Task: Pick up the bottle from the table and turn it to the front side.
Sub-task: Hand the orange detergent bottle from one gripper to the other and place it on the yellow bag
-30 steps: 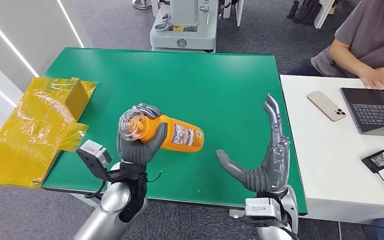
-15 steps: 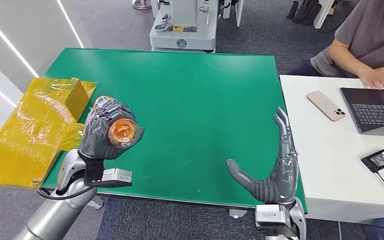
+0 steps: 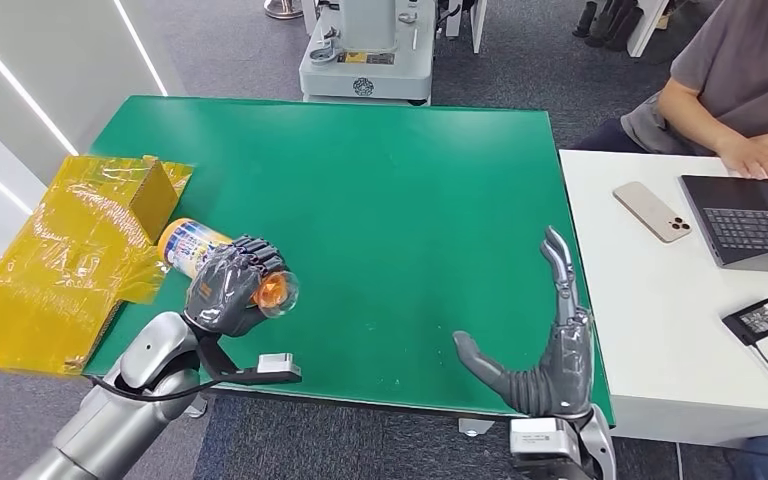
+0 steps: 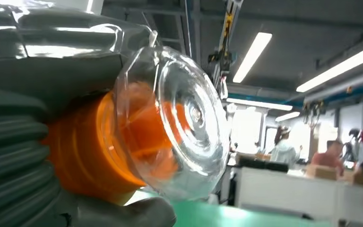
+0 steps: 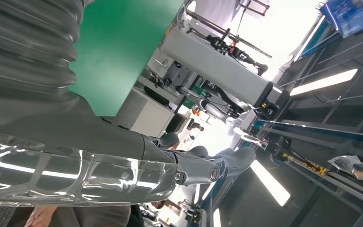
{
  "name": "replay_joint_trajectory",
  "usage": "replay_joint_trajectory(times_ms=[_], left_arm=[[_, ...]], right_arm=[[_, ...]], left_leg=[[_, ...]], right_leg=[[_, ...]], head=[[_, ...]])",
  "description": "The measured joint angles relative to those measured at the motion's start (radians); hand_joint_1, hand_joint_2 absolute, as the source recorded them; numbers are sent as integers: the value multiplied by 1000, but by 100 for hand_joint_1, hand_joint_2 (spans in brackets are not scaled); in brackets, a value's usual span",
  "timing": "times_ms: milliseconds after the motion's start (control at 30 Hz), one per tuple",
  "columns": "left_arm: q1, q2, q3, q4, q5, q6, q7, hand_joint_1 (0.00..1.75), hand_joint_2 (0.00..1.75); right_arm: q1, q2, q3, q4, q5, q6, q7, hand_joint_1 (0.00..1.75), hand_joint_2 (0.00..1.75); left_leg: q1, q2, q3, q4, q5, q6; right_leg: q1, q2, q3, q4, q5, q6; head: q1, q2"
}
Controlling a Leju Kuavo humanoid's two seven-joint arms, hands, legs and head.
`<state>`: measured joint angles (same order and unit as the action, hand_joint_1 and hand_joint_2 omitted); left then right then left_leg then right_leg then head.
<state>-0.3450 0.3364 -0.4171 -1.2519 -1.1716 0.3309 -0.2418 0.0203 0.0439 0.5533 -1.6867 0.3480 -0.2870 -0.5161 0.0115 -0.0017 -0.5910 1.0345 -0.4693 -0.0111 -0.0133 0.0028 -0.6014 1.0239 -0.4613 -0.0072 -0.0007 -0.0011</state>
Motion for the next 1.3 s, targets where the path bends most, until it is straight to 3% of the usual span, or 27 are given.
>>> replay_joint_trajectory(times_ms=[300, 600, 967, 1300], left_arm=[[-131, -3, -43, 299, -74, 14, 54, 175, 175], [-243, -53, -70, 603, -110, 22, 69, 175, 175], [-337, -115, -78, 779, -81, 16, 37, 175, 175], [-406, -79, -82, 869, -137, -77, 35, 175, 175]], right_arm=[[6, 0, -3, -4, -2, 13, 0, 0, 175], [-11, 0, -2, -4, 3, 25, 7, 0, 175], [-28, 0, 4, -5, 21, 35, 27, 0, 175], [-51, 1, 12, -14, 30, 44, 34, 0, 175]], left_leg=[[0, 1, 0, 0, 0, -1], [0, 1, 0, 0, 0, -1], [0, 1, 0, 0, 0, -1], [0, 1, 0, 0, 1, -1]], right_leg=[[0, 1, 0, 0, 0, 0], [0, 1, 0, 0, 0, 0], [0, 0, 0, 1, 1, 0], [0, 1, 0, 1, 1, -1]], head=[[0, 0], [0, 0], [0, 0], [0, 0]])
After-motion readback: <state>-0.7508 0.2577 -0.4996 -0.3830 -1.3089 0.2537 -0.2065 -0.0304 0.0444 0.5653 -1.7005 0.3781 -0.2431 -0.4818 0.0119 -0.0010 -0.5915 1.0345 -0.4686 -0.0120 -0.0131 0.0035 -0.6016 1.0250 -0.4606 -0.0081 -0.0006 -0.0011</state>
